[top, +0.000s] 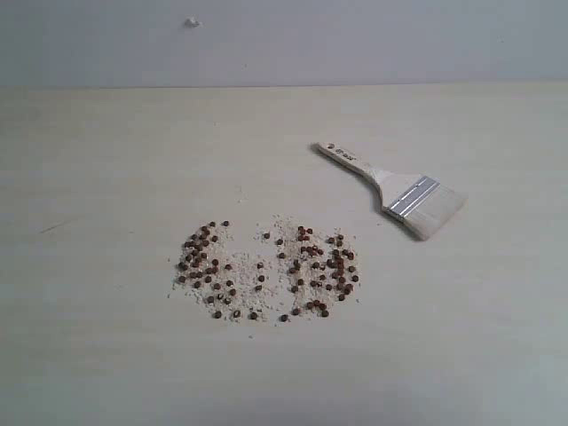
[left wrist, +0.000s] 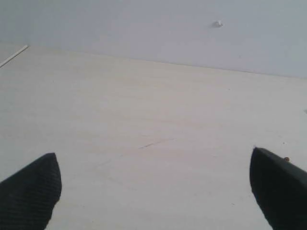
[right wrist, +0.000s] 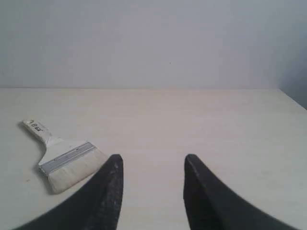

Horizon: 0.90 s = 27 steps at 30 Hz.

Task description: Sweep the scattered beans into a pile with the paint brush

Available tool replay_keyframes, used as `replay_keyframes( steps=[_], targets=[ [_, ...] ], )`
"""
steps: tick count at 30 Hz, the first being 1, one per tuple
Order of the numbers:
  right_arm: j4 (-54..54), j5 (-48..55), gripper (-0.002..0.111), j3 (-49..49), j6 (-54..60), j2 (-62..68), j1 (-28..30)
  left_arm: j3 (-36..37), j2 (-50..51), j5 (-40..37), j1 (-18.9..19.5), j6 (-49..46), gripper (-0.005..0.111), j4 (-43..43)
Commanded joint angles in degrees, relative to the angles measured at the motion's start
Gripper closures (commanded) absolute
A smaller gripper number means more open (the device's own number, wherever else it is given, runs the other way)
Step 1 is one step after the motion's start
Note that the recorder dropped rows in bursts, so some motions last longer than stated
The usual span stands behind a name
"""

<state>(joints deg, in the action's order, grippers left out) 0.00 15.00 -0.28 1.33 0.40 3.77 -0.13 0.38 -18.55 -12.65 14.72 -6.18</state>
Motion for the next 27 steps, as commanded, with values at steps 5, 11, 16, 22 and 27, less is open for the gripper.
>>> replay_keyframes(
  steps=[5,11,16,22,27],
  targets=[
    [0.0,-1.0,0.069,0.3,0.0,-0.4,0.4,0.1,-0.4,0.2,0.1,-0.2,0.003,0.3],
    [0.0,-9.7,0.069,0.3,-0.1,-0.4,0.4,0.1,-0.4,0.2,0.1,-0.2,0.003,0.3],
    [3.0,-21.7,0.069,0.3,-1.9,-0.4,0.4,0.1,-0.4,0.2,0.1,-0.2,0.003,0.3],
    [3.1,-28.4,0.069,0.3,-2.0,-0.4,0.4,0.1,-0.4,0.2,0.1,-0.2,0.003,0.3],
    [3.1,-28.0,0.069,0.3,-2.0,-0.4,0.4,0.1,-0.4,0.2,0.1,-0.2,0.003,0.3]
  ],
)
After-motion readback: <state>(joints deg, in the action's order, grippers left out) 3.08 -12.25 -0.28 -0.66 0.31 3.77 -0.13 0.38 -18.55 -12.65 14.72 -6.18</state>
